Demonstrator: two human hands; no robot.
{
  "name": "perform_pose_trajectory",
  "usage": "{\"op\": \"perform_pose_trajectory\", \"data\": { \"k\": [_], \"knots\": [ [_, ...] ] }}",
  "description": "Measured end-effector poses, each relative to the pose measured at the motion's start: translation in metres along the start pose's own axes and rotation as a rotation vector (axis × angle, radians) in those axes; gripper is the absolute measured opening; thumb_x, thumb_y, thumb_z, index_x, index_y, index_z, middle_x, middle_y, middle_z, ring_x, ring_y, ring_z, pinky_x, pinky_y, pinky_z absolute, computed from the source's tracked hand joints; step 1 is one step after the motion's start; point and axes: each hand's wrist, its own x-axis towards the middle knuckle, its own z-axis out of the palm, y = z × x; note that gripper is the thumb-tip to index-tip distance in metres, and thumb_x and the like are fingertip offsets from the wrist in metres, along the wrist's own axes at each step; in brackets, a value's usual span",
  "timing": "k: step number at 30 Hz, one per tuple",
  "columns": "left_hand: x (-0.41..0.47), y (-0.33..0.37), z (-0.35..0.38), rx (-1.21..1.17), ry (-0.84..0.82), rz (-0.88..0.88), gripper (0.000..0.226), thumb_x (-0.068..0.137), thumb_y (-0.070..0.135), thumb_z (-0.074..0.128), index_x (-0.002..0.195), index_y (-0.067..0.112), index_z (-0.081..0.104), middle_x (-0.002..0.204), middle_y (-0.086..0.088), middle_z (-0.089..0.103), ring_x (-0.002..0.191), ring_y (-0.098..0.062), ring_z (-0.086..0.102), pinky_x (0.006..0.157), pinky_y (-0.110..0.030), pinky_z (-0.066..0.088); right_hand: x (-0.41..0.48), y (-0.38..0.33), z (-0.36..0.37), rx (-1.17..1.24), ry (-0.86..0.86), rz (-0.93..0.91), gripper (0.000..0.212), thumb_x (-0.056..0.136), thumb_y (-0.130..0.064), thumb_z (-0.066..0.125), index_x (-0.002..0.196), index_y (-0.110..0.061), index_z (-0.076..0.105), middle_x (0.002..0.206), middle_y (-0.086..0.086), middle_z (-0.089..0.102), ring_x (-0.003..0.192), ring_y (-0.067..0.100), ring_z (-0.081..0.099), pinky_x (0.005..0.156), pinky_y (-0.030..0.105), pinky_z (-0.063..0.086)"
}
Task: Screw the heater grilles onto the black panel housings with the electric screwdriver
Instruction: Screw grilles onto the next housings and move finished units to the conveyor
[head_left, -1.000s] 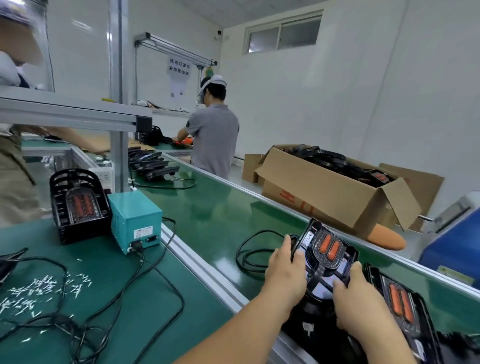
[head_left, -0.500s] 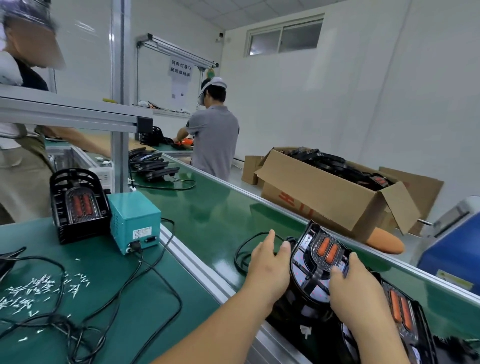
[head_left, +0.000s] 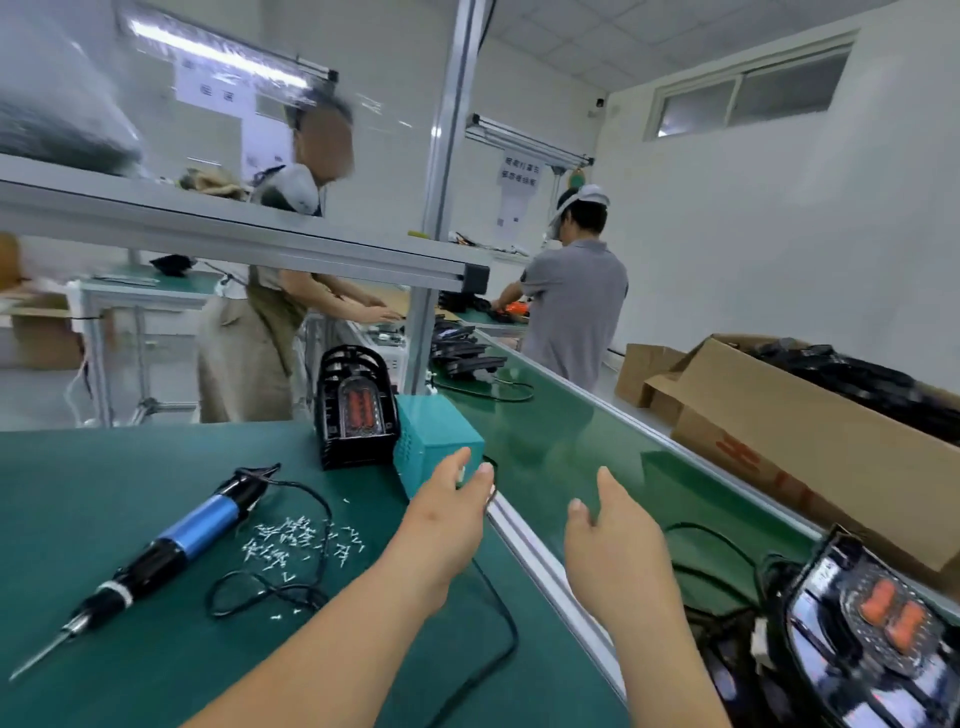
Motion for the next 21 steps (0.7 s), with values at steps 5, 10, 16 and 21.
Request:
{"op": "perform_pose_trajectory", "data": {
  "k": [5, 10, 16, 21],
  "knots": [
    [-0.006, -0.004, -0.075, -0.031, 0.189, -0.043, 0.05, 0.102, 0.044, 0.044, 0.151, 0.036, 0.033, 0.156, 0.003, 0.037, 0.126, -0.013, 0.04, 0.095, -0.028, 0.03, 0.002, -0.062, 0.061, 0.049, -0.145, -0.181, 0.056, 0.103, -0.028, 0.041, 0.156, -0.022, 0.025, 0.142, 0.005, 0.055, 0.127, 0.026, 0.052, 0.09, 0.035, 0.042],
    [-0.022, -0.013, -0.15, -0.042, 0.361, -0.061, 0.051, 0.103, 0.045, 0.042, 0.151, 0.035, 0.032, 0.158, 0.005, 0.032, 0.134, -0.014, 0.039, 0.098, -0.029, 0.03, -0.014, -0.131, 0.122, 0.066, -0.317, -0.355, 0.056, 0.104, -0.032, 0.04, 0.157, -0.024, 0.023, 0.141, 0.005, 0.054, 0.122, 0.025, 0.055, 0.087, 0.034, 0.044],
    [-0.041, -0.023, -0.226, -0.048, 0.535, -0.066, 0.05, 0.103, 0.041, 0.045, 0.151, 0.031, 0.035, 0.156, 0.001, 0.035, 0.136, -0.017, 0.039, 0.099, -0.028, 0.031, -0.048, -0.203, 0.185, 0.061, -0.482, -0.493, 0.056, 0.103, -0.028, 0.042, 0.155, -0.018, 0.026, 0.147, 0.009, 0.049, 0.133, 0.028, 0.048, 0.1, 0.037, 0.041],
    [-0.051, -0.031, -0.286, -0.068, 0.632, -0.081, 0.051, 0.103, 0.04, 0.044, 0.152, 0.032, 0.033, 0.156, 0.001, 0.035, 0.116, -0.013, 0.043, 0.094, -0.029, 0.03, -0.08, -0.242, 0.228, 0.027, -0.572, -0.544, 0.057, 0.104, -0.029, 0.04, 0.156, -0.016, 0.022, 0.149, 0.009, 0.048, 0.136, 0.028, 0.046, 0.103, 0.036, 0.04]
  ]
}}
